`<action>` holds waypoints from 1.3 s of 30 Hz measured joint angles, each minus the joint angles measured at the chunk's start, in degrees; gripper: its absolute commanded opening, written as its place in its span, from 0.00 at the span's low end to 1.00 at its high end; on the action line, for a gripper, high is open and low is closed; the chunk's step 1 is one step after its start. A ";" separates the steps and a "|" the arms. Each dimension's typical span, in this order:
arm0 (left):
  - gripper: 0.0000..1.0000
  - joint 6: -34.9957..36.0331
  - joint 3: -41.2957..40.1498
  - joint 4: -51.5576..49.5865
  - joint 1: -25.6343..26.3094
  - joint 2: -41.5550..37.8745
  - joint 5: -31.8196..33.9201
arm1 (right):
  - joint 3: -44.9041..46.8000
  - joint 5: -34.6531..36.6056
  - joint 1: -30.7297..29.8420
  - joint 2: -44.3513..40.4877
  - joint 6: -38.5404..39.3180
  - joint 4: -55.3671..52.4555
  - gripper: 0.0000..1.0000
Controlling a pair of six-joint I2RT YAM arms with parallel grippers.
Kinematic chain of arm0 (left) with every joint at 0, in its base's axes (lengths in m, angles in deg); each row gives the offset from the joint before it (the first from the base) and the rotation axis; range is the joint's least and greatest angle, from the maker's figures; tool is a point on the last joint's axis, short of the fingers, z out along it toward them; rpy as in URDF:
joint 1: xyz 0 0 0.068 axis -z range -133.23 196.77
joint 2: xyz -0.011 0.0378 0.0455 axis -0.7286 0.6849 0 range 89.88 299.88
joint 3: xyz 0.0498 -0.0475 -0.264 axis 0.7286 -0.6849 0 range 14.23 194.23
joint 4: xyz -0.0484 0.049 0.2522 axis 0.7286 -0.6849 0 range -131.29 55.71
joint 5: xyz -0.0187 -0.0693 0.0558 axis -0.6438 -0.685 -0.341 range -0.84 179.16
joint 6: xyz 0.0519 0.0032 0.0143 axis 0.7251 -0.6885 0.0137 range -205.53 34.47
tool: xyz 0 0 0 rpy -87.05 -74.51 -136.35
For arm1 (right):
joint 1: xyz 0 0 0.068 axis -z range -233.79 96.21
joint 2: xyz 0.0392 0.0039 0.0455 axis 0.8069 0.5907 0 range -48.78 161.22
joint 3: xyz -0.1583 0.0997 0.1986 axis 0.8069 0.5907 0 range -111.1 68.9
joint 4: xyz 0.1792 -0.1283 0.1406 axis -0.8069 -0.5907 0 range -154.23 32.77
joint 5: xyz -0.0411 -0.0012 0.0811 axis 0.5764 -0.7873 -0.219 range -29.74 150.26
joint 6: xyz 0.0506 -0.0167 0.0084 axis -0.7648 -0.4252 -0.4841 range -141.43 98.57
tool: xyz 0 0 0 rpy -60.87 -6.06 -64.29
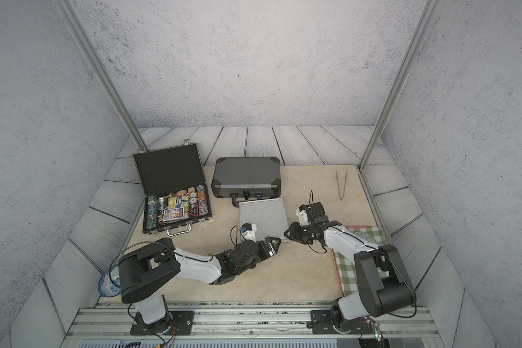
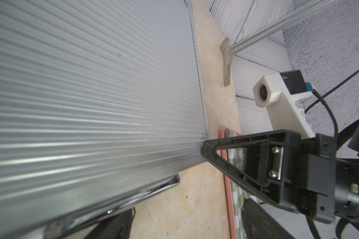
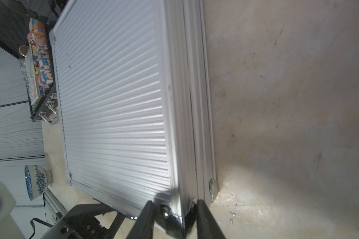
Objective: Close the poker set cases
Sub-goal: Fasten the fastener on the poker set case.
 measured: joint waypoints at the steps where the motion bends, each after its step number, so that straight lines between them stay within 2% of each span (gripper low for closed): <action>1: 0.85 0.00 0.02 0.02 0.00 0.00 0.00 | 0.00 -0.02 0.00 0.00 0.00 0.00 0.34; 8: 0.85 -0.02 0.11 -0.87 0.07 -0.13 0.20 | 0.09 -0.02 0.00 -0.02 0.00 0.13 0.35; 15: 0.85 -0.35 2.69 -11.26 0.15 -2.16 1.99 | 0.09 -0.13 0.00 -0.02 -0.02 0.20 0.35; 33: 0.85 -1.07 2.99 -13.46 0.15 -1.25 2.47 | 0.11 -0.15 0.00 -0.02 -0.02 0.20 0.35; 39: 0.85 -1.40 4.59 -19.82 0.59 -2.69 1.42 | 0.11 -0.15 0.00 -0.02 -0.02 0.20 0.35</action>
